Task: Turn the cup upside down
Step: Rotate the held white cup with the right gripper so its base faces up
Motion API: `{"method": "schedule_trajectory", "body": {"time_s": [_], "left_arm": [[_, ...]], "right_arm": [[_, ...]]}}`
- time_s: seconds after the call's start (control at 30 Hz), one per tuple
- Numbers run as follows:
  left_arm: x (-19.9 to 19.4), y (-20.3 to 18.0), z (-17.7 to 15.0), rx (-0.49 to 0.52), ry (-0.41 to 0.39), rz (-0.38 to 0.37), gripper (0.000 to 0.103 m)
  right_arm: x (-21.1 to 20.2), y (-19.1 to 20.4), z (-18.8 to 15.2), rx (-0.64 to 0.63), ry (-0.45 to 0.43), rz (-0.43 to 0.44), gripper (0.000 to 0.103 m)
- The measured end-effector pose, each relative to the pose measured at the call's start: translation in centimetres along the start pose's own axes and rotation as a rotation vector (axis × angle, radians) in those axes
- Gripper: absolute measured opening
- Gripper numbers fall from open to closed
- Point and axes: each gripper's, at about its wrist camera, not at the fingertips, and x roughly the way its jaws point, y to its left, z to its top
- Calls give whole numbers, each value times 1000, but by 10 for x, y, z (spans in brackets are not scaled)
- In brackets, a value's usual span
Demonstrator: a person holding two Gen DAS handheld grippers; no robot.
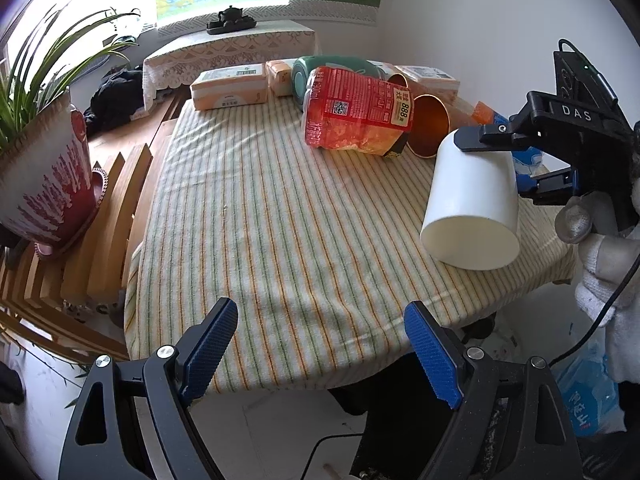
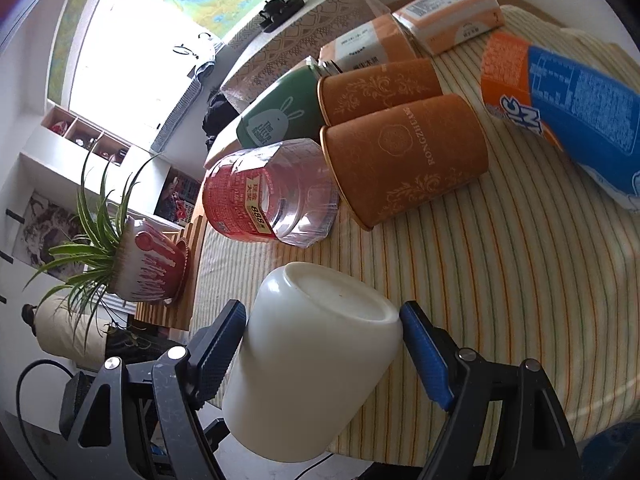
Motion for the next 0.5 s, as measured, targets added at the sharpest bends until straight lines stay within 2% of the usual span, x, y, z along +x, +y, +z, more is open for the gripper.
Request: {"method": "schedule_trajectory", "body": {"time_s": [0.5], "left_arm": [[3,5,11,-107,-51,-48,88]], "right_arm": [[-26,48,-22,-423,-333,-213,75]]}}
